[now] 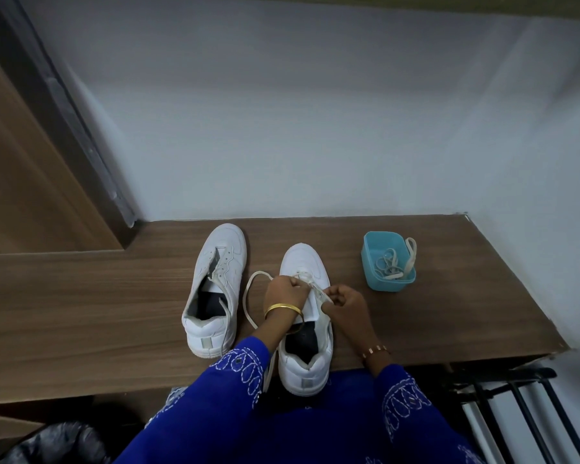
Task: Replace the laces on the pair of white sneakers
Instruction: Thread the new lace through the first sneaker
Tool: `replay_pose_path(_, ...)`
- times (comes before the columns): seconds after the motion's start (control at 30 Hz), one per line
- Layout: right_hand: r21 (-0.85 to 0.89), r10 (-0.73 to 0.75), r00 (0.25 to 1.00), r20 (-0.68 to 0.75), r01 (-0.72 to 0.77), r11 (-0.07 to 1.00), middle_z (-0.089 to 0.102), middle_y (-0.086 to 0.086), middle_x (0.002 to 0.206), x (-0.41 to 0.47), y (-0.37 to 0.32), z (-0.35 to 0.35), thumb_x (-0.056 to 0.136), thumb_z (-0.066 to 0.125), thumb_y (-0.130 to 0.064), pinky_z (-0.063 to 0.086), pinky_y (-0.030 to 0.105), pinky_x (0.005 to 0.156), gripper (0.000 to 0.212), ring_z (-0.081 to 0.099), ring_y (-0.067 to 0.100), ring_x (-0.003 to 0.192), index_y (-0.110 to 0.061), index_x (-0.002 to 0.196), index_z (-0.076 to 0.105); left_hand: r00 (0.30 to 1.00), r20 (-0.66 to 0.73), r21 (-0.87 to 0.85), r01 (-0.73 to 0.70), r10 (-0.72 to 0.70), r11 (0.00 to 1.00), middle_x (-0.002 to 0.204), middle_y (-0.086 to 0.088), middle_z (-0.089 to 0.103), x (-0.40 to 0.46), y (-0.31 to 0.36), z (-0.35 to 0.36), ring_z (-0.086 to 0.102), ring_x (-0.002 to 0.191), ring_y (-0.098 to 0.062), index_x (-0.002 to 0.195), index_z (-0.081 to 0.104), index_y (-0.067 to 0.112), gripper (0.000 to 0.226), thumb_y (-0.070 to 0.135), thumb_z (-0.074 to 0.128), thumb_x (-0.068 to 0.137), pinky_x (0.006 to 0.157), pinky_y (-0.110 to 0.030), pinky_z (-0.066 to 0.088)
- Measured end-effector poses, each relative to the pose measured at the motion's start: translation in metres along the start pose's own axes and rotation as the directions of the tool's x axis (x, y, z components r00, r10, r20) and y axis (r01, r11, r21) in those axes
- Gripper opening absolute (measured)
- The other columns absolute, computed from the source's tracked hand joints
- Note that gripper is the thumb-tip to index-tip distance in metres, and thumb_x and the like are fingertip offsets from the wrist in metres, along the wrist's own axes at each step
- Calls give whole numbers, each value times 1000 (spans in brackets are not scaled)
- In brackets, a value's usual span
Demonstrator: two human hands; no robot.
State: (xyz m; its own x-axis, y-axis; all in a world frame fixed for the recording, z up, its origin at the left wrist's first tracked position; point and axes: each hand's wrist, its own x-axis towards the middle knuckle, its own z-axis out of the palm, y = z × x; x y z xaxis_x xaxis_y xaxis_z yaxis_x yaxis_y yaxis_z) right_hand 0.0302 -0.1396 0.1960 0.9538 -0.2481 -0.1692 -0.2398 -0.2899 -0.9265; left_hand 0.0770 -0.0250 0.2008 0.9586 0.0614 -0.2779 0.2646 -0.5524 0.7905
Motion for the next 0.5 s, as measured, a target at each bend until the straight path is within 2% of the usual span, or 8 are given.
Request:
replay_pose_path(0.1, 7, -2, 1000, 8, 2, 1000, 62, 8, 77, 0, -1, 0, 75, 59, 8, 42, 7, 52, 15, 53, 9, 63, -4, 85, 61, 1000, -8, -51, 17, -18, 999, 48, -5, 44, -1, -2, -1, 45, 55, -20, 46, 50, 14, 36, 12, 57, 81, 57, -25, 33)
replay_pose_path(0.2, 9, -4, 1000, 7, 4, 1000, 62, 7, 75, 0, -1, 0, 75, 59, 8, 42, 7, 52, 15, 53, 9, 62, -4, 84, 60, 1000, -7, -83, 24, -25, 996, 48, -4, 42, -1, -3, -2, 39, 49, -13, 45, 47, 15, 39, 12, 57, 82, 54, -25, 31)
replay_pose_path(0.27, 8, 2, 1000, 10, -2, 1000, 61, 6, 75, 0, -1, 0, 75, 59, 8, 42, 7, 51, 15, 53, 9, 62, -4, 84, 60, 1000, 5, -72, 23, -22, 997, 52, -10, 49, -1, -3, -2, 46, 53, -18, 49, 53, 10, 33, 12, 56, 82, 57, -26, 36)
replay_pose_path(0.33, 2, 5, 1000, 9, -5, 1000, 62, 6, 75, 1, 0, 1, 75, 59, 8, 42, 7, 51, 16, 53, 9, 62, -5, 83, 60, 1000, 18, -32, 2, -2, 999, 66, -18, 63, -1, -2, -1, 59, 68, -28, 63, 66, 2, 23, 12, 56, 81, 63, -31, 46)
replay_pose_path(0.4, 1, 1, 1000, 3, -1, 1000, 60, 7, 75, 1, 0, 2, 74, 58, 10, 41, 8, 51, 16, 52, 11, 62, -4, 82, 60, 999, 26, 19, -35, 34, 999, 81, -18, 70, -1, -1, -1, 64, 80, -30, 77, 71, 1, 18, 11, 57, 80, 71, -34, 50)
replay_pose_path(0.5, 1, 5, 1000, 13, -5, 1000, 59, 3, 70, 0, -1, 3, 75, 58, 11, 41, 8, 50, 17, 51, 10, 61, -4, 82, 59, 996, 32, 93, -85, 82, 992, 87, -13, 71, 0, -1, -2, 64, 85, -27, 83, 72, 4, 16, 12, 58, 82, 71, -31, 48)
